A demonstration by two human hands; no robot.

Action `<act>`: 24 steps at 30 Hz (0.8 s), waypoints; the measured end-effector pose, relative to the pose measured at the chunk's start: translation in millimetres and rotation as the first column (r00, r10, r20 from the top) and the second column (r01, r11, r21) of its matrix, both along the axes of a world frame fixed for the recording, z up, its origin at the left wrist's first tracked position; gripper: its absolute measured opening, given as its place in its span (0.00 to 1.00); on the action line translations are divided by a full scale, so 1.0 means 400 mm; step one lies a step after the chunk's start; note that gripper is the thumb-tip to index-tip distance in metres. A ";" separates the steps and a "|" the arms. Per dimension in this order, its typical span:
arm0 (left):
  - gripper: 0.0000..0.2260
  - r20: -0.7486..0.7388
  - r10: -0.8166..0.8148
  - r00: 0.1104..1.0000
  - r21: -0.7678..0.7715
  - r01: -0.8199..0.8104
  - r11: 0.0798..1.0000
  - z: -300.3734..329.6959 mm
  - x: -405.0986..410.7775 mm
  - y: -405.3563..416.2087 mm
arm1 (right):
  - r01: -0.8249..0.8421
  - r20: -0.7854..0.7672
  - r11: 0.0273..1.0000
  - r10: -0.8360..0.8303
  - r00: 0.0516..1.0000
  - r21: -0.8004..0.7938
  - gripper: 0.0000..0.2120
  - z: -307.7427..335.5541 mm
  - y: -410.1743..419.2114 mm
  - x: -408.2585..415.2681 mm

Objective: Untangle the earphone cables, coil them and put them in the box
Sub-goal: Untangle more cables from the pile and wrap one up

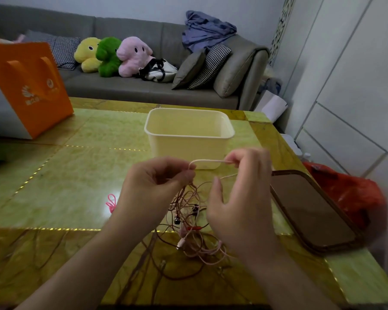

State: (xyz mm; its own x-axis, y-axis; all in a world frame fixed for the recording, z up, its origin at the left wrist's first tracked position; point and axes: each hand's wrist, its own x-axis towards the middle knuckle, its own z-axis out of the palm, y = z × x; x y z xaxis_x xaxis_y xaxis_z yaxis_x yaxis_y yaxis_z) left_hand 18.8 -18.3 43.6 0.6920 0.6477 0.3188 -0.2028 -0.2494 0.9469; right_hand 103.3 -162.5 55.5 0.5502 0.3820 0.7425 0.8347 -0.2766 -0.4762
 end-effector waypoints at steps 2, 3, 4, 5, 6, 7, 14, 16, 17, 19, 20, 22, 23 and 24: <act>0.06 0.014 -0.009 1.000 -0.050 0.010 0.999 0.008 -0.005 0.001 | 0.007 0.041 1.000 -0.007 0.999 -0.006 0.20 -0.002 0.002 -0.004; 0.06 0.010 -0.015 1.000 -0.062 0.015 0.998 0.011 -0.008 0.001 | 0.007 0.057 0.999 -0.005 0.998 -0.041 0.23 0.002 0.000 -0.004; 0.06 -0.002 -0.020 1.000 -0.059 0.020 0.998 0.013 -0.011 0.001 | -0.010 0.070 0.996 0.017 0.997 -0.089 0.27 0.008 -0.003 -0.003; 0.06 -0.020 -0.025 0.999 -0.045 0.024 0.999 0.015 -0.013 0.001 | -0.048 0.082 0.988 0.060 0.995 -0.144 0.31 0.016 -0.008 -0.004; 0.06 -0.039 -0.031 0.999 -0.029 0.029 0.999 0.015 -0.014 0.001 | -0.100 0.079 0.975 0.117 0.990 -0.197 0.32 0.021 -0.008 -0.006; 0.06 -0.055 -0.043 0.998 -0.019 0.042 0.999 0.015 -0.013 0.001 | -0.161 0.049 0.957 0.178 0.983 -0.243 0.32 0.023 -0.006 -0.009; 0.03 -0.039 -0.046 0.998 -0.099 0.042 0.994 0.016 -0.009 -0.006 | -0.223 -0.407 0.971 0.173 0.897 -0.080 0.30 -0.025 0.003 0.022; 0.02 -0.030 -0.040 0.999 -0.142 0.035 0.989 0.018 -0.013 -0.002 | -0.121 -0.282 0.990 0.097 0.954 -0.069 0.30 -0.019 -0.009 0.028; 0.02 -0.034 -0.034 0.999 -0.152 0.029 0.988 0.018 -0.014 0.001 | -0.069 -0.172 0.996 0.059 0.983 -0.049 0.29 -0.014 -0.012 0.025; 0.02 -0.041 -0.035 0.999 -0.158 0.028 0.987 0.016 -0.015 0.005 | -0.035 0.006 0.999 0.035 0.999 -0.007 0.26 -0.005 -0.013 0.012; 0.02 -0.042 -0.038 0.998 -0.161 0.031 0.986 0.016 -0.015 0.005 | -0.051 0.041 0.999 0.051 0.998 -0.002 0.24 -0.003 -0.012 0.005; 0.03 -0.042 -0.046 0.998 -0.169 0.038 0.985 0.018 -0.015 0.000 | -0.113 0.006 0.993 0.113 0.994 -0.013 0.20 -0.003 -0.007 -0.005; 0.03 -0.044 -0.049 0.998 -0.166 0.041 0.985 0.018 -0.015 -0.002 | -0.149 -0.057 0.989 0.148 0.987 -0.012 0.17 -0.006 -0.003 -0.008; 0.03 -0.050 -0.050 0.998 -0.154 0.042 0.987 0.016 -0.015 -0.005 | -0.183 -0.129 0.983 0.181 0.975 -0.007 0.14 -0.011 -0.001 -0.008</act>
